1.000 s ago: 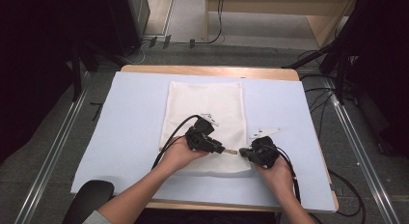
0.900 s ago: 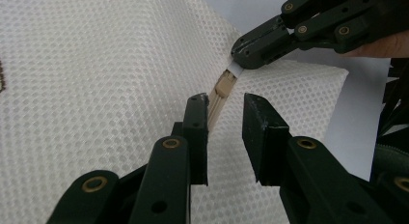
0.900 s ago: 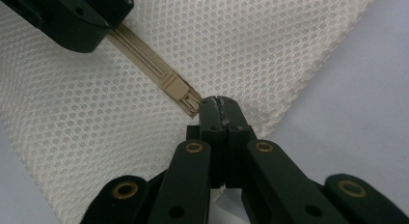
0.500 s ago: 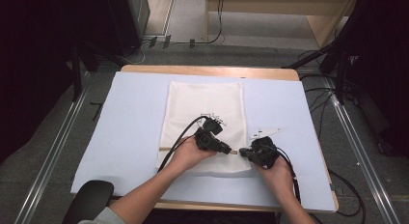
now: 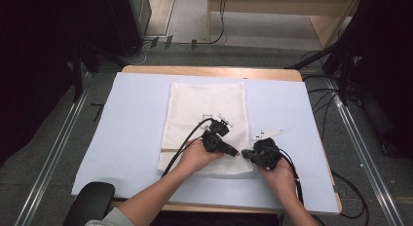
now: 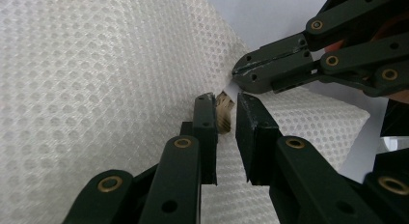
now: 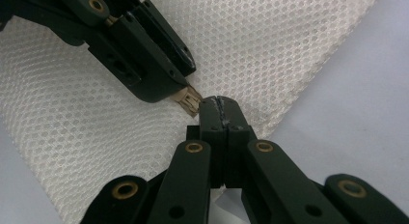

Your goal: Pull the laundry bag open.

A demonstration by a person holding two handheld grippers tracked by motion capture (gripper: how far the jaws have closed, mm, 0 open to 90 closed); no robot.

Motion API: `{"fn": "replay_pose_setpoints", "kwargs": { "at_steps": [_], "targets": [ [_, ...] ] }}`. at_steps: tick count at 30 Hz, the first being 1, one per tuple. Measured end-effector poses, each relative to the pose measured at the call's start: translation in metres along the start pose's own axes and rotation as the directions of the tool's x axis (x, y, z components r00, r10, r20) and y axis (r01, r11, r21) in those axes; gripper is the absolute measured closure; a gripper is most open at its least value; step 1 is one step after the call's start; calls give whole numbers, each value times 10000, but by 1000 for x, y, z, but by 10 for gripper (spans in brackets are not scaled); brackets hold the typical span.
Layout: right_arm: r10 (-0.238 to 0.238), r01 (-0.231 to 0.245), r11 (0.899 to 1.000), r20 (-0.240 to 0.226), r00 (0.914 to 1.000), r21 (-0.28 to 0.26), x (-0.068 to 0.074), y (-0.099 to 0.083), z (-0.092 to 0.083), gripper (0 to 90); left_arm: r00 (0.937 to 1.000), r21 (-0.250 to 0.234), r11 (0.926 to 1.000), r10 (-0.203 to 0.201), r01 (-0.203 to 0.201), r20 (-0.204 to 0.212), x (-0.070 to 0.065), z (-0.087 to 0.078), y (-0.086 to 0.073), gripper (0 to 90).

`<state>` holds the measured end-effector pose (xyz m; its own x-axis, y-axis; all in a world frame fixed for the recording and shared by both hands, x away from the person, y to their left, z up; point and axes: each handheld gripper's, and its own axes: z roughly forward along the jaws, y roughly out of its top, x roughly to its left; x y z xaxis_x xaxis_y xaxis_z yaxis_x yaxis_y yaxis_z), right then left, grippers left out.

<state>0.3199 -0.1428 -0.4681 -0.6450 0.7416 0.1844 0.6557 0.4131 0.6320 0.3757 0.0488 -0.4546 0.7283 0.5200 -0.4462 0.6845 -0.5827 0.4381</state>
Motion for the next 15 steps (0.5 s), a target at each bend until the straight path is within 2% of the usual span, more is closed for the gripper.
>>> {"fn": "replay_pose_setpoints", "kwargs": {
  "at_steps": [6, 12, 15],
  "targets": [
    [18, -18, 10000, 37, 10000, -13, 1, 0, 0, 900, 10000, 35, 10000, -25, 26, -59, -1, 3, 0, 863],
    [75, -75, 10000, 97, 9999, 31, 1, 1, 0, 900, 10000, 34, 10000, 15, -15, -33, -1, 3, 0, 874],
    [54, -55, 10000, 139, 9999, 41, 3, 2, 1, 900, 9999, -14, 9999, -142, 142, 3, -1, 5, 0, 869]
  ]
}}
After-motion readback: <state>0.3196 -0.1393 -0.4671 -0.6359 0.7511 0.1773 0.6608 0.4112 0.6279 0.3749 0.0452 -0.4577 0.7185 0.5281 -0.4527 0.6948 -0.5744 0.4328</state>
